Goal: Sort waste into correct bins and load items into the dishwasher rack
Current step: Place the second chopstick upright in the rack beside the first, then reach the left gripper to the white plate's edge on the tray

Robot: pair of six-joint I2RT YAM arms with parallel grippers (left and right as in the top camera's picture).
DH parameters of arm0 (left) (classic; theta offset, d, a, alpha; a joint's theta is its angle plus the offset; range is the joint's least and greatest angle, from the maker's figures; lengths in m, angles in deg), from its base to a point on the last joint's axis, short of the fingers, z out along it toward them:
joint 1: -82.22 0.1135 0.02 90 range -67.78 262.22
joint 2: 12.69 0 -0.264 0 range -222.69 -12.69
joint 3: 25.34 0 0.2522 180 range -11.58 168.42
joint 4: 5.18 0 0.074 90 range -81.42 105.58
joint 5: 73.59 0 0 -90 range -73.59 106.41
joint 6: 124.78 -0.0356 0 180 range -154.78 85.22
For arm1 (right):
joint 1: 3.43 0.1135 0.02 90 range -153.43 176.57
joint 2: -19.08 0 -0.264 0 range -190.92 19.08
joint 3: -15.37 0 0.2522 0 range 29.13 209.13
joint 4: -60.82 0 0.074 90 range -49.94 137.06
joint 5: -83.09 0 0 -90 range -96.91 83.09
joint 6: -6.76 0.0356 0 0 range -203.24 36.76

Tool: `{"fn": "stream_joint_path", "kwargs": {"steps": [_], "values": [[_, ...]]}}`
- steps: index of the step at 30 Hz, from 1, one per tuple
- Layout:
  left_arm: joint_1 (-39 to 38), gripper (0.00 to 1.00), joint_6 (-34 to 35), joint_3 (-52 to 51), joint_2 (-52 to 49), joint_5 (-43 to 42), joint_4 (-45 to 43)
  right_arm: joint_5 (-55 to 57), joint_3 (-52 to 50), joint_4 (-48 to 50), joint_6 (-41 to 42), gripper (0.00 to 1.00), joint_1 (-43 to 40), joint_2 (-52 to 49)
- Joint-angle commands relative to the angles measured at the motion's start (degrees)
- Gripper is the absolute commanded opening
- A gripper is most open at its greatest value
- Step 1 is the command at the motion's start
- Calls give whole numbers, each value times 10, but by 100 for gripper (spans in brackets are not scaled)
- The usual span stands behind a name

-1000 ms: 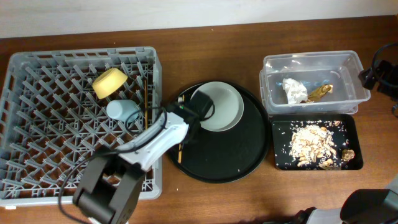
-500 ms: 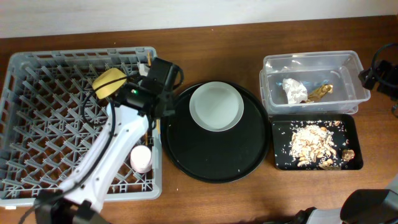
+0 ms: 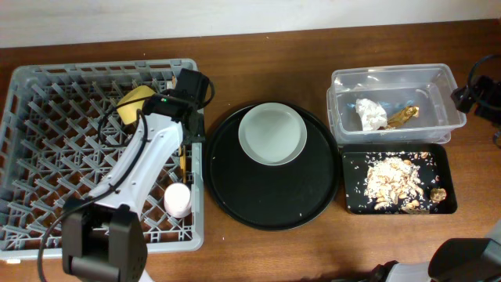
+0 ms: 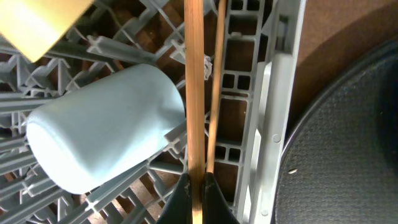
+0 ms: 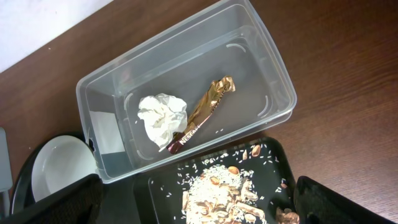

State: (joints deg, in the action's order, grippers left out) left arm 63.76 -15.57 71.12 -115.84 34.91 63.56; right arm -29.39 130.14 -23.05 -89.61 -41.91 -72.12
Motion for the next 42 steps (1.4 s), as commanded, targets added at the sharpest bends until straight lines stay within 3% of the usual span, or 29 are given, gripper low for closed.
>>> {"fn": "stream_joint_path", "kwargs": {"steps": [1, 5, 6, 9, 13, 18, 20, 31, 33, 36, 42], "values": [[2, 2, -24, -3, -14, 6, 0, 3, 2, 0, 0, 99, -2, -2], [2, 16, -24, -3, -14, 6, 0, 3, 2, 0, 0, 99, -2, -2], [2, 30, -24, -3, -14, 6, 0, 3, 2, 0, 0, 99, -2, -2], [1, 43, -24, 5, -13, 6, 9, 3, 2, 0, 0, 99, -2, -2], [1, 44, -24, 45, -3, -2, 57, 3, 2, 0, 0, 99, -2, -2], [-23, 34, -24, 99, 29, -191, 62, 3, 2, 0, 0, 99, -2, -2], [-50, 27, -23, 98, 30, -223, 37, 3, 2, 0, 0, 99, -2, -2], [-232, 28, -46, 87, -74, -197, -191, 3, 2, 0, 0, 99, -2, -2], [-259, 36, -58, 87, -115, -165, -224, 3, 2, 0, 0, 99, -2, -2], [-284, 43, -75, 87, -163, -127, -252, 3, 2, 0, 0, 99, -2, -2], [-303, 44, -86, 87, -214, -105, -277, 3, 2, 0, 0, 99, -2, -2]]}}
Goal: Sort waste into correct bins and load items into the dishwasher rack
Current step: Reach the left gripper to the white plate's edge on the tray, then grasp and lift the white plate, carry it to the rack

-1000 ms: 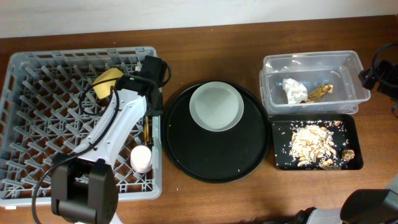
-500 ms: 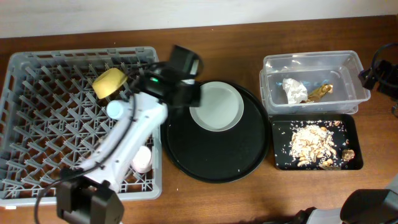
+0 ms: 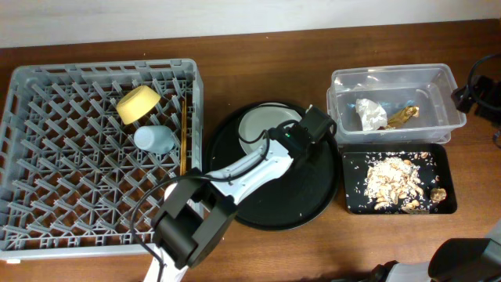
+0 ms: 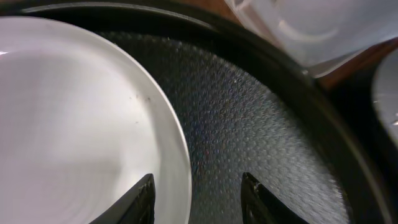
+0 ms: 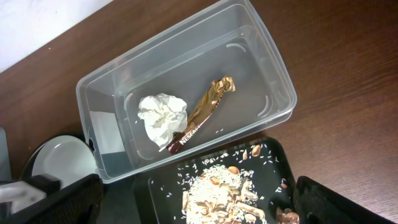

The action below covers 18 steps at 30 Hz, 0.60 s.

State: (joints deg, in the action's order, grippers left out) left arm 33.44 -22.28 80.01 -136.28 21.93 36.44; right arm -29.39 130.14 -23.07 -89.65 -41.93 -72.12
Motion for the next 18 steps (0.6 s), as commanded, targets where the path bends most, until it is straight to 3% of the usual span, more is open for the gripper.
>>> {"fn": "stream_joint_path", "kwargs": {"steps": [1, 14, 17, 18], "values": [[1, 44, -19, -2, -13, 25, -6, 3, 2, 0, 0, 99, -2, -2], [-10, 42, -19, -2, -55, 26, -16, 3, 2, 0, 1, 99, -2, -2], [-10, 1, -19, -2, -58, 48, -9, 3, 2, 0, 1, 99, -2, -2], [-10, 1, -19, -1, -57, 58, -8, 3, 2, 0, 1, 99, -2, -2]]}}
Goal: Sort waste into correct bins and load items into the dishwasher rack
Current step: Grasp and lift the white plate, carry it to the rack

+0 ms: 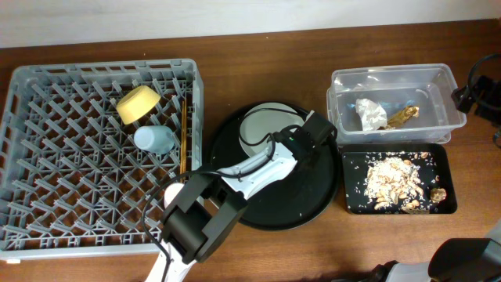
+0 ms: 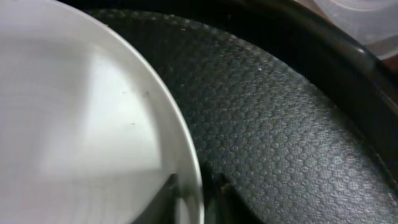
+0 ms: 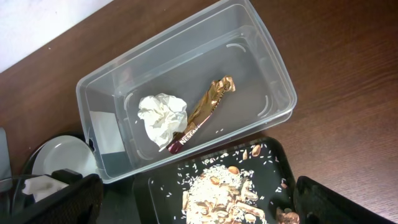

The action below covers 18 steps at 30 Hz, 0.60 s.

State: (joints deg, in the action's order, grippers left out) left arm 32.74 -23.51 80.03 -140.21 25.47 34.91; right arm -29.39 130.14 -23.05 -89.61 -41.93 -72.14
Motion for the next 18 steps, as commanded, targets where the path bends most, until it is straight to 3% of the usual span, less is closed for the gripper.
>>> {"fn": "stream_joint_path", "kwargs": {"steps": [1, 5, 10, 14, 18], "values": [[-3, 1, -7, -2, -17, 34, 8, 3, 2, 0, 0, 99, -2, -2], [-3, 1, -7, 19, 14, 73, 49, 3, 2, 0, 0, 99, -2, -2], [4, 0, 0, 98, 103, 65, 170, 3, 2, 0, 0, 99, -2, -2], [59, 0, -1, 187, 233, -4, 294, 3, 2, 0, 0, 99, -2, -2], [183, 0, -1, 203, 331, -131, 351, 3, 2, 0, 0, 99, -2, -2]]}}
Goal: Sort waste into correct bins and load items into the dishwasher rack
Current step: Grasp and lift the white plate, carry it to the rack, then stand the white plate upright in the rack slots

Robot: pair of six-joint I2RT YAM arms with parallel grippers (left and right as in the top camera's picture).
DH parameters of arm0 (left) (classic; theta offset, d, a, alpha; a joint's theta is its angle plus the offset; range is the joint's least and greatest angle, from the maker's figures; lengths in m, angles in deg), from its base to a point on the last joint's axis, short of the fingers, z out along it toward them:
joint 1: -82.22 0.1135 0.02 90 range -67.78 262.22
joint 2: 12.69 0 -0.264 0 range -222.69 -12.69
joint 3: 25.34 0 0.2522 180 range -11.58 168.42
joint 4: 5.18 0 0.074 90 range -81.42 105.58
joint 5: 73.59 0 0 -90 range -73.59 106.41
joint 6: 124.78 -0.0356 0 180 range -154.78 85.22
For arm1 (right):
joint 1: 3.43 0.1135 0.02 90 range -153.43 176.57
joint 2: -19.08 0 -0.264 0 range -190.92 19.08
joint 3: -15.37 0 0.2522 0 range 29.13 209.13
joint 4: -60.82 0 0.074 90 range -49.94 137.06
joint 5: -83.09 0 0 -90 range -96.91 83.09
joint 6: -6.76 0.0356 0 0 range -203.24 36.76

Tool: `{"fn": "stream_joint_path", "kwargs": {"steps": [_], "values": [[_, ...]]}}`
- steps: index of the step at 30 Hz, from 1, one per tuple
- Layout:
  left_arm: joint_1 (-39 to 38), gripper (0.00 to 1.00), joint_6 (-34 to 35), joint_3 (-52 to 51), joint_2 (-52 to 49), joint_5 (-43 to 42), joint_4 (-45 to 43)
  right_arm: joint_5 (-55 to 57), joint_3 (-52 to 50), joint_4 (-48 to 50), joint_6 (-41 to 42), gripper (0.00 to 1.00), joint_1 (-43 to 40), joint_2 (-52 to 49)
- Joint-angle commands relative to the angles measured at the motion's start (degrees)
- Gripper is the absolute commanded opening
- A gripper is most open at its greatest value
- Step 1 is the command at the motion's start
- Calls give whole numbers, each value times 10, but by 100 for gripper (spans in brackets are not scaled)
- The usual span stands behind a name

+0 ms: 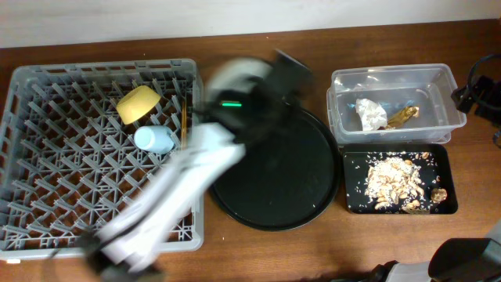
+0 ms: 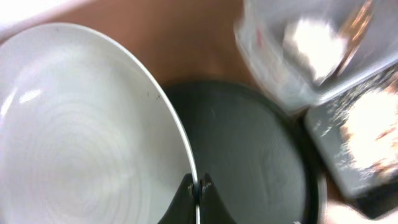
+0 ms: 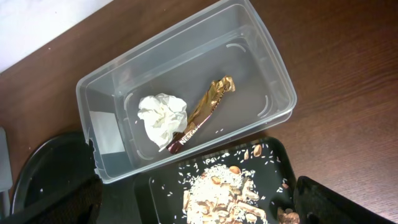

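My left gripper is shut on the rim of the white bowl and holds it in the air above the round black tray. Overhead, the left arm and the bowl are a blur near the tray's far left edge, beside the grey dishwasher rack. The rack holds a yellow cup, a pale blue cup and wooden chopsticks. My right gripper stands open high over the bins at the right edge of the table.
A clear bin at the back right holds a crumpled tissue and a brown wrapper. In front of it a black rectangular tray holds rice and food scraps. The round black tray now carries only a few crumbs.
The bowl was resting on the round black tray with my left jaws at its right rim. Now it hangs off the tray, up and to the left, in my shut left gripper. The right arm is unchanged.
My left gripper was shut on the chopsticks in the rack beside the blue cup. Then the chopsticks lay in the rack and the gripper was open at the bowl's right rim on the black tray. Then its jaws closed around that rim, and now the bowl is lifted.
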State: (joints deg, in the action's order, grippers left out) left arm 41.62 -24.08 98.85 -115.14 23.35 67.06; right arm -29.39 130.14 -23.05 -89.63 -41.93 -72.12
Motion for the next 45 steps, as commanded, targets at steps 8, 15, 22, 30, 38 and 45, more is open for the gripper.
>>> {"fn": "stream_joint_path", "kwargs": {"steps": [8, 15, 22, 30, 38, 45], "values": [[432, 0, -80, -3, 66, -657, 74, 3, 2, 0, 0, 99, -2, -2], [518, 0, -139, -7, -25, -912, 83, 3, 2, 0, 0, 99, -2, -2], [518, 0, -143, -8, -105, -912, 97, 3, 2, 0, 0, 99, -2, -2], [531, 0, -143, -9, -152, -882, 102, 3, 2, 0, 0, 99, -2, -2], [548, 1, -142, -9, -152, -850, 119, 3, 2, 0, 0, 99, -2, -2], [554, 1, -113, -10, -152, -845, 136, 3, 2, 0, 0, 99, -2, -2]]}}
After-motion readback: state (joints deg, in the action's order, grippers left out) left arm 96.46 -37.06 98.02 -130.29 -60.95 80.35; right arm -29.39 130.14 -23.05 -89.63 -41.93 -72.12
